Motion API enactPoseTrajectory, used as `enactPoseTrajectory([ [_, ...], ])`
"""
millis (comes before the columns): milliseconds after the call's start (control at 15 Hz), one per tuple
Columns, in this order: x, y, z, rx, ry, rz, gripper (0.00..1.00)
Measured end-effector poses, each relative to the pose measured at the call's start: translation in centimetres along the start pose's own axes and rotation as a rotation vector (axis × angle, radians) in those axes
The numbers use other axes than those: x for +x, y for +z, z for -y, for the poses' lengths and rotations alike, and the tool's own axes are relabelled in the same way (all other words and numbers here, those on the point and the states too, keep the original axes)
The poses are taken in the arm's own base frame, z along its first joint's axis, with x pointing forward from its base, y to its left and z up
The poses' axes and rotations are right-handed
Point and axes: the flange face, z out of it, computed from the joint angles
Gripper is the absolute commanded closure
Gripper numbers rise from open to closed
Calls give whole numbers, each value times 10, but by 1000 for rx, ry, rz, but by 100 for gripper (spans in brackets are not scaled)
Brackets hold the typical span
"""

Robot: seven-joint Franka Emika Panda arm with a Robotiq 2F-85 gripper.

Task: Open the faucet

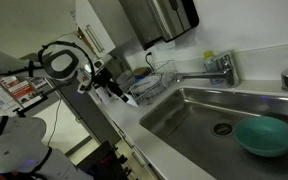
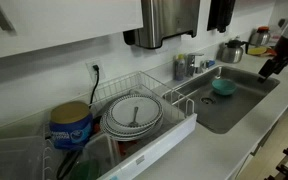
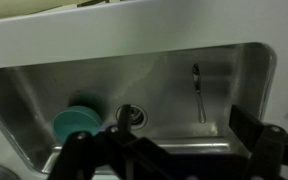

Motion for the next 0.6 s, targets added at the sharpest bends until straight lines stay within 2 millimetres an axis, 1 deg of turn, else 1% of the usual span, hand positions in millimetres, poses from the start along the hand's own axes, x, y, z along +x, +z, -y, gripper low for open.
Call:
enactPoseTrajectory([
  [400, 2, -1, 0, 0, 1, -3, 0],
  [467, 5, -5, 0, 3, 10, -13, 0],
  [600, 19, -15, -2, 18, 62, -80, 0],
])
